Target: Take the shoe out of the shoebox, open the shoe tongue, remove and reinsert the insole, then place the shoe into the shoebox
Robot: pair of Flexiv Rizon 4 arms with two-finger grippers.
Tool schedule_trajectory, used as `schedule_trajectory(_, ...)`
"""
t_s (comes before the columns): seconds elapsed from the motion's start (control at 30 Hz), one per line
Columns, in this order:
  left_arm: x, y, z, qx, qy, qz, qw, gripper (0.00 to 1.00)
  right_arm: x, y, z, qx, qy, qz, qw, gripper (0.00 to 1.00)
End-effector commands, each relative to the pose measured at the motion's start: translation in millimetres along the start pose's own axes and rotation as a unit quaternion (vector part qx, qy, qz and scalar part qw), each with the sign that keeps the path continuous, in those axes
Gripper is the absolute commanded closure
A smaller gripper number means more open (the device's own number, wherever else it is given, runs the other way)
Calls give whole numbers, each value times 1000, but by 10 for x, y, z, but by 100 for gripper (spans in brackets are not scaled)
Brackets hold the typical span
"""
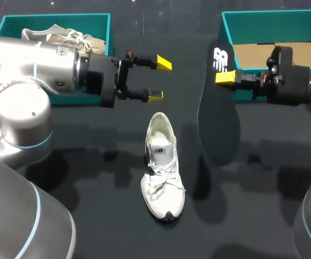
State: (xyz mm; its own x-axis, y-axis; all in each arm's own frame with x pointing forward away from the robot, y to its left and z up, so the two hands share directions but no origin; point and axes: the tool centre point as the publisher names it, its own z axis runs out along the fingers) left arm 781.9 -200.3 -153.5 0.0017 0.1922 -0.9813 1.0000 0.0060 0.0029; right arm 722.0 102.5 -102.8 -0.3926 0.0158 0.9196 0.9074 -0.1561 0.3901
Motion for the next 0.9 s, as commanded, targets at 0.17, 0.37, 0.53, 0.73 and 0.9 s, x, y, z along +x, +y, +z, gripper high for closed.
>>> schedule_trajectory(0.17, 21, 40, 44, 4, 4, -8, 1000, 0, -113, 62, 53, 11, 7, 1, 1000, 100)
schedule_trajectory(0.37, 56, 57, 54, 3, -8, -18, 1000, 0, -248, 219, 59, 6, 13, 32, 999, 100)
schedule_trajectory(0.53, 29, 93, 24, -6, -20, -28, 999, 0, -420, 448, 53, -2, -1, 82, 997, 100)
schedule_trajectory(0.73, 22, 98, 19, -5, -8, -25, 1000, 0, -416, 477, 51, -5, -10, 76, 997, 100)
schedule_trajectory(0.9, 22, 98, 19, -5, -8, -25, 1000, 0, -416, 477, 51, -5, -10, 76, 997, 100)
